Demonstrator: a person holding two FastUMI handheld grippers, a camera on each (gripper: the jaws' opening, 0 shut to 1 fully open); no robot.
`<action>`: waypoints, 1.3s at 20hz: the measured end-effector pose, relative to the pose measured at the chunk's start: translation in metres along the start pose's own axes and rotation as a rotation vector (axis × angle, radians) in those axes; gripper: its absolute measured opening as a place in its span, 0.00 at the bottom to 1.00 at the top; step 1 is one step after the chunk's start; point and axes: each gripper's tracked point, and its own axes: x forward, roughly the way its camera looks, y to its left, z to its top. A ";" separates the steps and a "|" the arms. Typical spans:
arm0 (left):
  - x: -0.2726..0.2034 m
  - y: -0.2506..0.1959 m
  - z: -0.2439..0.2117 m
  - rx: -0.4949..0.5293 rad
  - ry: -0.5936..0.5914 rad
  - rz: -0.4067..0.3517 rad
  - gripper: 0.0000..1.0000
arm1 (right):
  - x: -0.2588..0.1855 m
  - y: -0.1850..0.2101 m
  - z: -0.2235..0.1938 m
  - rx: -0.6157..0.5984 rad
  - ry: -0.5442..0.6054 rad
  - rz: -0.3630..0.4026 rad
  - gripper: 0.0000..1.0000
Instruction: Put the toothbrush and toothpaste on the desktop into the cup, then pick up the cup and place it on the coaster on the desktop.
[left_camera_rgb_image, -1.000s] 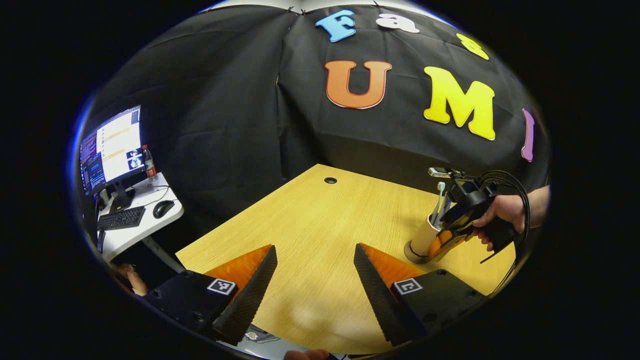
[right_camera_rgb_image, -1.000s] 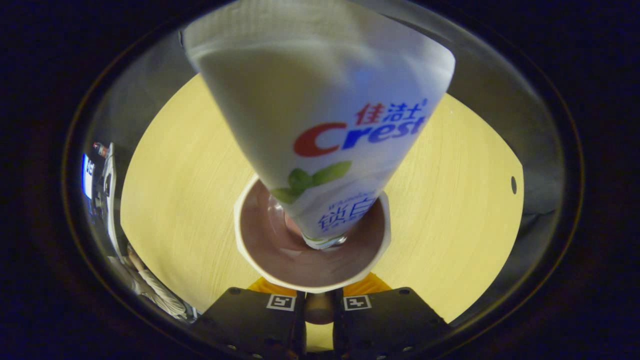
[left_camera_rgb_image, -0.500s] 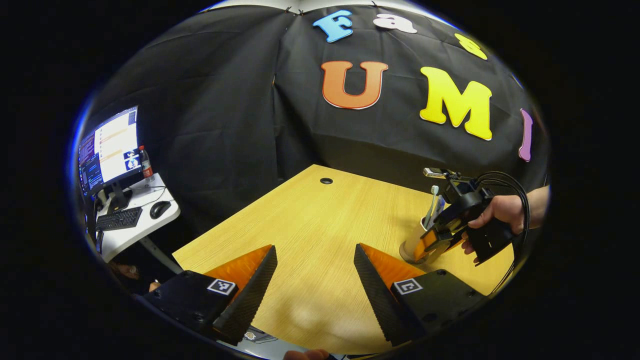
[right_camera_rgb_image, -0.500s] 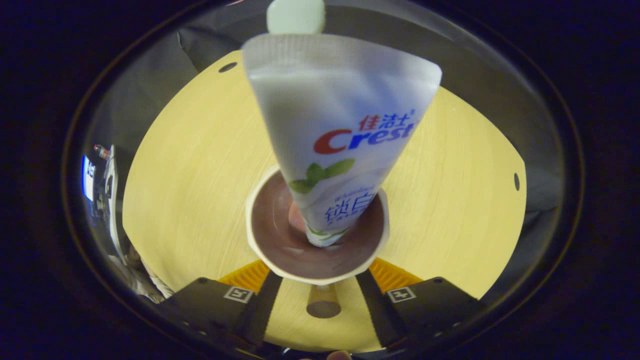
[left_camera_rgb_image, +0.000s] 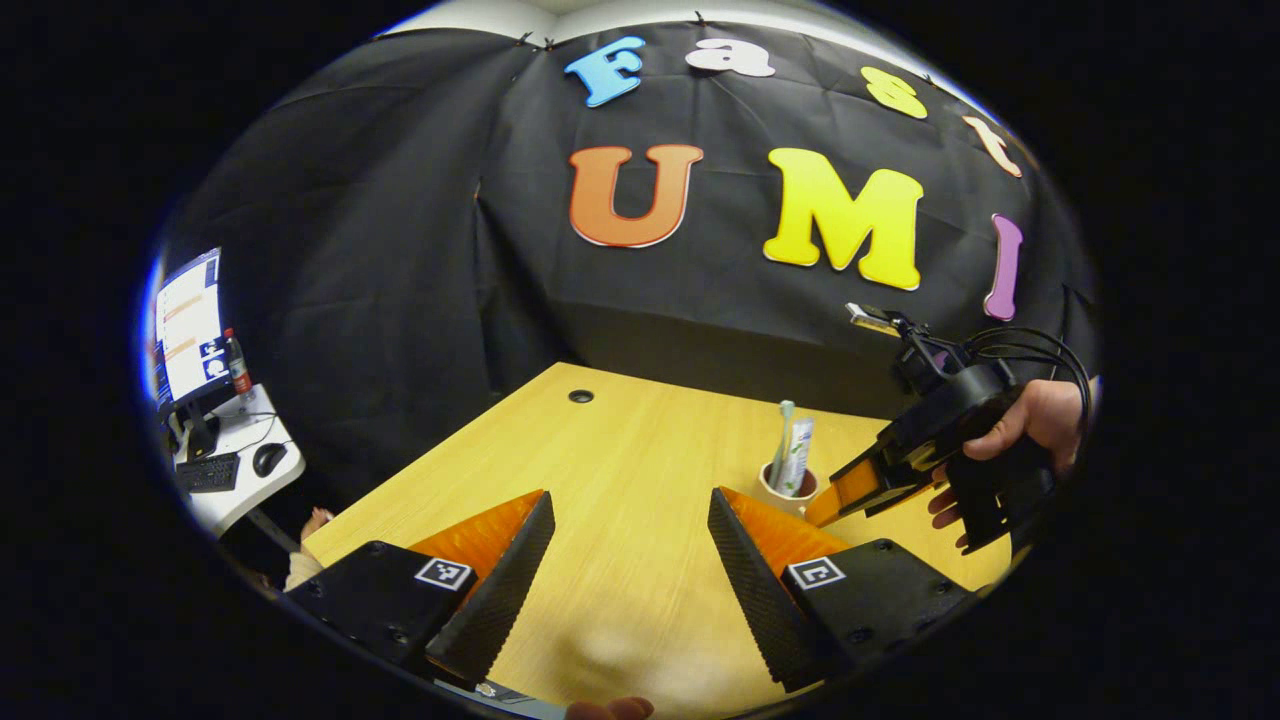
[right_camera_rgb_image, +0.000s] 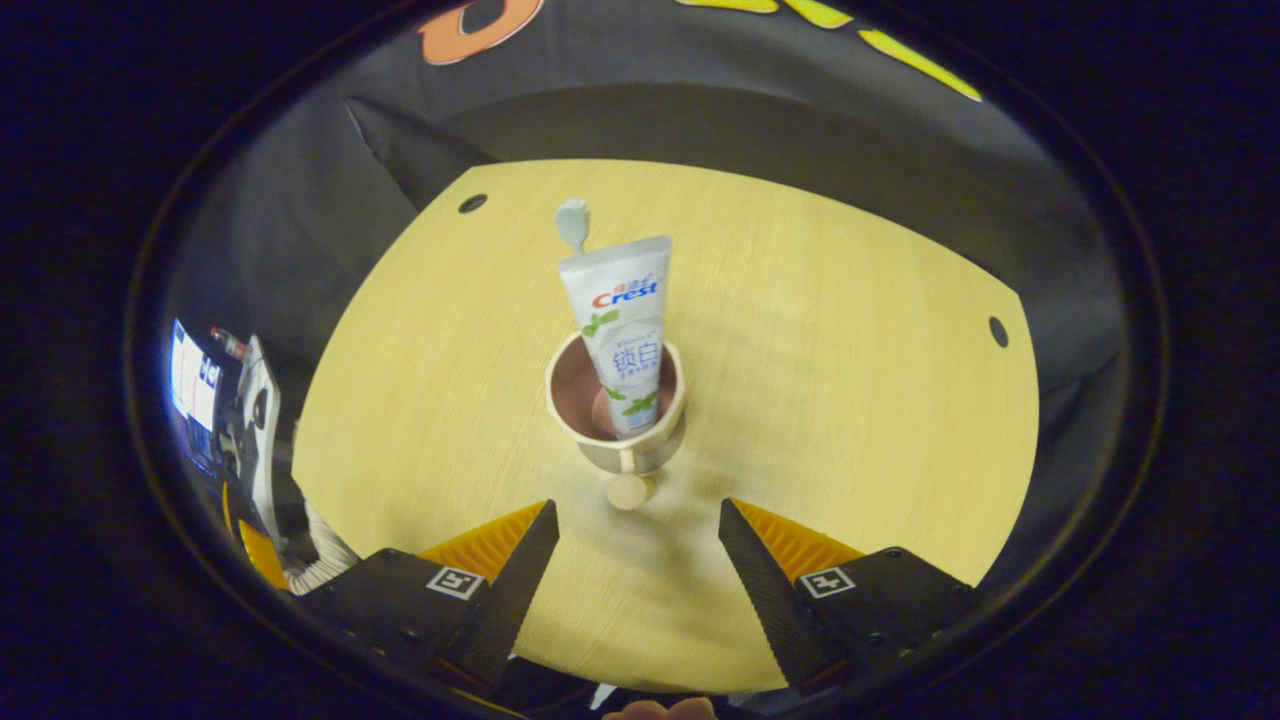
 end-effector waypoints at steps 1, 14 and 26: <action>0.003 -0.012 0.007 0.011 -0.013 -0.027 0.98 | -0.017 -0.014 -0.002 0.024 -0.035 -0.008 0.98; -0.012 -0.126 0.133 0.071 -0.257 -0.250 0.98 | -0.277 -0.137 0.032 0.098 -1.061 -0.282 0.97; -0.046 -0.157 0.165 0.063 -0.386 -0.271 0.98 | -0.299 -0.133 0.028 0.103 -1.195 -0.294 0.94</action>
